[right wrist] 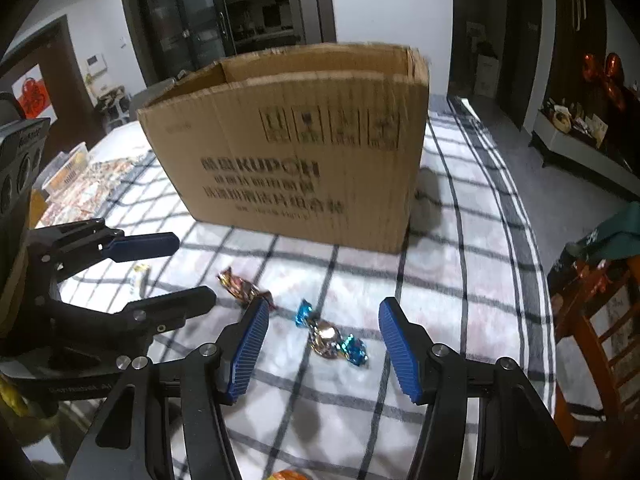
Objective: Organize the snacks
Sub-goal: 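Grasp the red wrapped candy with the left gripper while the right grasps the blue candy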
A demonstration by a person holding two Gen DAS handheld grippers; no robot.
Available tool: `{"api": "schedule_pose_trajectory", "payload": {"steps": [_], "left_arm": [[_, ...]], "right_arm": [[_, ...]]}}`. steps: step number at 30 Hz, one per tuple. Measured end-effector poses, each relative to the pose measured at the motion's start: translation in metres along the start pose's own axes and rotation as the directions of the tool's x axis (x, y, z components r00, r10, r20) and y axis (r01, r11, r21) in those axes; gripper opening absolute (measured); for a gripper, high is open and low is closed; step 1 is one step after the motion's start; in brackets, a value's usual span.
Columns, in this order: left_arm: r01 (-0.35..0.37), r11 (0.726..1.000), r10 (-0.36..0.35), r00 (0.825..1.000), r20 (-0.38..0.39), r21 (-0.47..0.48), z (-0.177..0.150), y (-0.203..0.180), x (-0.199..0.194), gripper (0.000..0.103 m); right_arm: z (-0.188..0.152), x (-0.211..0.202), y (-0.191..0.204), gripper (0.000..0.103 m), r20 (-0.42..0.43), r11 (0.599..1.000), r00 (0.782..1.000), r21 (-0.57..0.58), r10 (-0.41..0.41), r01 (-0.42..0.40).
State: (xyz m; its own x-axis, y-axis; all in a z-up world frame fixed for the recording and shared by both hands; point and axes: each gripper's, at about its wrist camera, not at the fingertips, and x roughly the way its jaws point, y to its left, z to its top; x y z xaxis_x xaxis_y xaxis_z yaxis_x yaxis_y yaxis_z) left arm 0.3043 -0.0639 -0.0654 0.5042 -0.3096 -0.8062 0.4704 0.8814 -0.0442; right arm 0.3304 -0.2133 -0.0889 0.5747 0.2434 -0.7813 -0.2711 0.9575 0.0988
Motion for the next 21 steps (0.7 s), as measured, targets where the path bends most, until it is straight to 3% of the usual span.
{"api": "schedule_pose_trajectory", "payload": {"steps": [9, 17, 21], "left_arm": [[0.017, 1.0, -0.018, 0.998, -0.063, -0.012, 0.0, 0.006, 0.029, 0.057], [0.009, 1.0, -0.01, 0.996, -0.091, -0.019, 0.002, 0.011, 0.047, 0.057], [0.007, 0.999, -0.01, 0.995, -0.102, -0.032, 0.003, 0.014, 0.054, 0.056]], "right_arm": [[-0.011, 0.027, -0.007, 0.053, -0.086, 0.999, 0.996, 0.031, 0.016, -0.013], [-0.011, 0.037, -0.008, 0.053, -0.101, 0.999, 0.995, 0.028, 0.021, -0.018], [-0.011, 0.043, -0.007, 0.047, -0.113, 0.999, 0.993, 0.025, 0.031, -0.028]]}}
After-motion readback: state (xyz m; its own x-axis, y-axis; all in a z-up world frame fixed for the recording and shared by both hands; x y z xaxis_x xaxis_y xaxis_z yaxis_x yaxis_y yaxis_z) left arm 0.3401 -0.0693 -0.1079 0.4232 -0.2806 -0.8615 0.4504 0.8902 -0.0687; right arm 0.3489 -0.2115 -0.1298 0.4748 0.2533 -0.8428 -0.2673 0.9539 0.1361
